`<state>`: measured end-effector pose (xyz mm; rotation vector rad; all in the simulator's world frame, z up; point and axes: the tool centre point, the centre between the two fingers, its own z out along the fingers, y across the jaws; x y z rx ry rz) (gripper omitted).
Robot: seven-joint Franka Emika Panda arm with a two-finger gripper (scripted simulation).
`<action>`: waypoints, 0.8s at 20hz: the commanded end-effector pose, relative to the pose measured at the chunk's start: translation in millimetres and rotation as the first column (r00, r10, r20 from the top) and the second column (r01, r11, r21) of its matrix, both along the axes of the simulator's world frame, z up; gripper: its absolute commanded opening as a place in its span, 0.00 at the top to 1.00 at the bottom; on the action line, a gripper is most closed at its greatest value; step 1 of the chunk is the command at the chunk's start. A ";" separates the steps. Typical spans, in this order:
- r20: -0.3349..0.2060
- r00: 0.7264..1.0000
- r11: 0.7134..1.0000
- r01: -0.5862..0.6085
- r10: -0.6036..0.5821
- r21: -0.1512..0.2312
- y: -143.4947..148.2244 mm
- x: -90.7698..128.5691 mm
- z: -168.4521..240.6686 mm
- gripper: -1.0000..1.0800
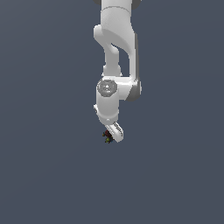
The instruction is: Pick up the object and move it to a goal position.
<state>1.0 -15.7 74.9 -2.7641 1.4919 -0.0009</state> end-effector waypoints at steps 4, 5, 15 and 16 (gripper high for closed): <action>-0.001 1.000 1.000 0.003 -0.003 0.000 -0.2 -1.2 -24.6 0.04; -0.001 1.000 1.000 0.003 -0.003 0.000 -0.3 -1.4 -29.9 0.04; -0.001 1.000 1.000 0.004 -0.004 0.000 -0.1 -0.4 -45.3 1.00; -0.001 1.000 1.000 0.004 -0.004 0.000 -0.1 -0.4 -45.3 1.00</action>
